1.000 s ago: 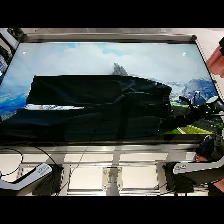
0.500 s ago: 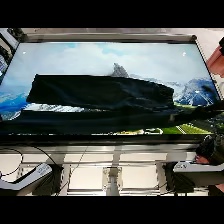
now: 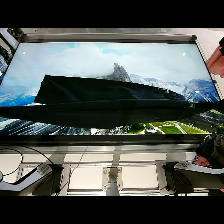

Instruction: Fold the clothes and pants, and hang the long-sleeved shirts on hangers.

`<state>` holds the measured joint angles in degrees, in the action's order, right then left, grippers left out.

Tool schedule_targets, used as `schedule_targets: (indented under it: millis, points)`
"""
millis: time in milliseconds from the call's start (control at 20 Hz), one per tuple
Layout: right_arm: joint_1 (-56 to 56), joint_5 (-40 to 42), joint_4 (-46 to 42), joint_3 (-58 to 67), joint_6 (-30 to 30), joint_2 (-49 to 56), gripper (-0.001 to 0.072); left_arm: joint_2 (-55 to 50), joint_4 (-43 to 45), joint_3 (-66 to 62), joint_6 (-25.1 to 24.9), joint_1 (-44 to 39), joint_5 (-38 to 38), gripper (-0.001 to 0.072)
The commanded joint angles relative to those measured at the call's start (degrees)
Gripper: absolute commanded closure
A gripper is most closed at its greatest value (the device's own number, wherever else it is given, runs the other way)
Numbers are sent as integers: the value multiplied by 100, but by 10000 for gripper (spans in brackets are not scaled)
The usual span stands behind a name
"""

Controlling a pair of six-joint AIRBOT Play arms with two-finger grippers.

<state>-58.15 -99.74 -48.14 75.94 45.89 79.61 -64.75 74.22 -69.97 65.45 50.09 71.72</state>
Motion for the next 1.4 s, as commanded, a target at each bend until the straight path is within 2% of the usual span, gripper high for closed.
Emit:
schedule_targets:
  millis: [0, 250, 350, 450, 550, 700, 850, 1000, 1350]
  points:
    - [-72, 258, -730, -20, 525, -33, 701, 63, -96, -61, -96, -24, 186, 685]
    - [-72, 284, -1899, -278, 1392, 61, 701, -111, 317, -61, -96, -426, 643, 685]
    - [-72, 197, -2352, -332, 1801, 101, 702, -197, 597, -63, -243, -769, 984, 685]
    - [-70, 175, -2286, -291, 1818, 98, 701, -203, 651, -87, -455, -1108, 1023, 685]
    - [-61, 173, -1851, -186, 1685, 105, 702, -212, 413, -229, -398, -1375, 612, 685]
    - [186, 407, -1606, 46, 1650, 262, 701, -330, 319, -555, 605, -1683, -605, 685]
    - [446, 1198, -988, 181, 1926, 474, 701, -942, 308, -1167, 1311, -2065, -1014, 685]
    - [643, 2170, -450, 223, 2227, 667, 701, -1685, 304, -1694, 1749, -2465, -1217, 684]
    - [1475, 3764, -446, 227, 2669, 1141, 699, -2750, 251, -2120, 2634, -3040, -2461, 684]
